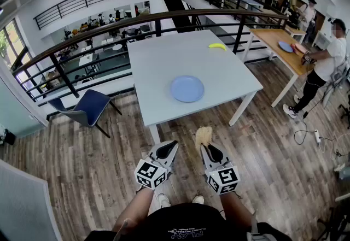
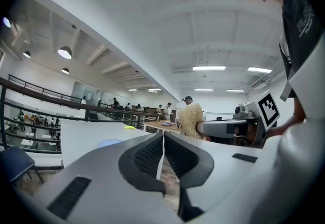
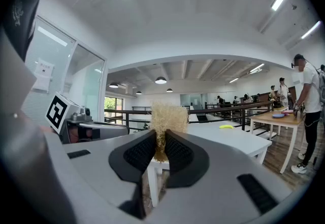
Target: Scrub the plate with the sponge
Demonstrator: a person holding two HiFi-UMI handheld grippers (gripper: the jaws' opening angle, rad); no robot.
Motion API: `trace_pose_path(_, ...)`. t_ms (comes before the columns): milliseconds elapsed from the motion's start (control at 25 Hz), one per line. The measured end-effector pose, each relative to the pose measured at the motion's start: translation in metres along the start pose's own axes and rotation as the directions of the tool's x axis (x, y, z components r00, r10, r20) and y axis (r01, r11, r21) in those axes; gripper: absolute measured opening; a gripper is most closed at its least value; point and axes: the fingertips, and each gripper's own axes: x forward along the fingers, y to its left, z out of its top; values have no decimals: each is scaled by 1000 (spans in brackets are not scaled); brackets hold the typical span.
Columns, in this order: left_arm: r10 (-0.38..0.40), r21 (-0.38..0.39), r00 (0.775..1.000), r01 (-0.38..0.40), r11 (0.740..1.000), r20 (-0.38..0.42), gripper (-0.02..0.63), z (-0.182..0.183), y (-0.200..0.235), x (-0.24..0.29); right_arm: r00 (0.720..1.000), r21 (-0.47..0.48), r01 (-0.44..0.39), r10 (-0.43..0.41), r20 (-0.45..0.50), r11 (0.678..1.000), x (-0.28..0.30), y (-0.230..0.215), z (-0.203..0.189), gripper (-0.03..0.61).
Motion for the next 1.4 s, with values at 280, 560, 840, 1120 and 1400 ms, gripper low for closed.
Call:
trace_pose_path(280,7,-8,1000,-7,1000,-6,21,-1,15,-3,1000,-8,2,-2,2,1000,13,6,-3,61)
trace_pose_path(560,4,-8,1000,-5,1000,-11,21,-3,29,-13,1000,-25,-2,3,27,1000,29,22,3,61)
trace_pose_path(840,8,-27,1000,-8,1000,-10,21,-5,52,-31,999,5,-36,36,30,999,44,46,1,62)
trace_pose_path(1120,-9,-44,1000,10,999,21,21,2,72,-50,997,26,-47,46,56,999,53,69,6,63)
trace_pose_path(1400,-17,-49,1000,18,999,5,21,-8,82,-59,999,20,-24,23,45,999,60,79,-3,63)
